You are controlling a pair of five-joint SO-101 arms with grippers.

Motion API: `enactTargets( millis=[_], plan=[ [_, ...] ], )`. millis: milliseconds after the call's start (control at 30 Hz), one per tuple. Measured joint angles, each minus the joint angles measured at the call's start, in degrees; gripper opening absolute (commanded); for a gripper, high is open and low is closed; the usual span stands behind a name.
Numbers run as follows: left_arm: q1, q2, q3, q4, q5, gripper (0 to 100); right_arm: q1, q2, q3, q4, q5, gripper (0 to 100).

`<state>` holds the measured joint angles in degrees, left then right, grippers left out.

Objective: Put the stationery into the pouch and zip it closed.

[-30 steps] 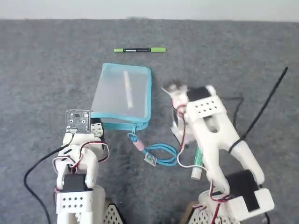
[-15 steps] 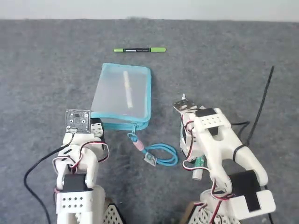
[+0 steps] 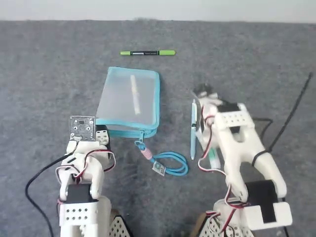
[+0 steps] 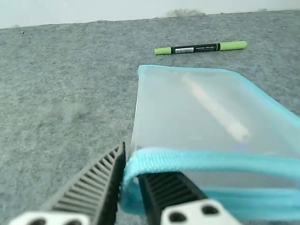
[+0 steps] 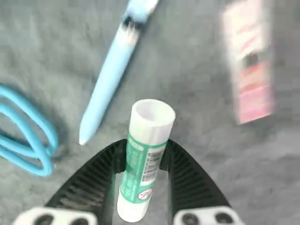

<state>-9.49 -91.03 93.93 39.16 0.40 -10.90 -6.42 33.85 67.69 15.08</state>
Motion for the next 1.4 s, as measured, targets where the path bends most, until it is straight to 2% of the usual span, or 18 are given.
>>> enactTargets(
  millis=[300,533,700,900,1133,1200,1333,1400],
  plan=[
    [0.00,0.00,0.00,0.00,0.09,1,-1.58,17.67,-16.88,1.14,0.18,3.0],
    [0.00,0.00,0.00,0.00,0.09,1,-2.02,19.87,-18.11,1.76,0.26,18.5],
    [0.00,0.00,0.00,0.00,0.09,1,-2.11,14.86,-15.91,3.69,0.26,18.0],
    [0.00,0.00,0.00,0.00,0.09,1,-2.11,2.90,-2.90,3.34,0.26,18.0],
    [0.00,0.00,0.00,0.00,0.09,1,-2.11,4.22,2.81,-3.34,0.26,17.9],
    [0.00,0.00,0.00,0.00,0.09,1,-2.11,6.42,2.81,-4.57,0.26,15.0],
    [0.00,0.00,0.00,0.00,0.09,1,-1.76,8.09,2.73,-5.54,0.26,1.3],
    [0.00,0.00,0.00,0.00,0.09,1,-1.76,8.09,2.73,-5.54,0.26,1.3]
  ],
)
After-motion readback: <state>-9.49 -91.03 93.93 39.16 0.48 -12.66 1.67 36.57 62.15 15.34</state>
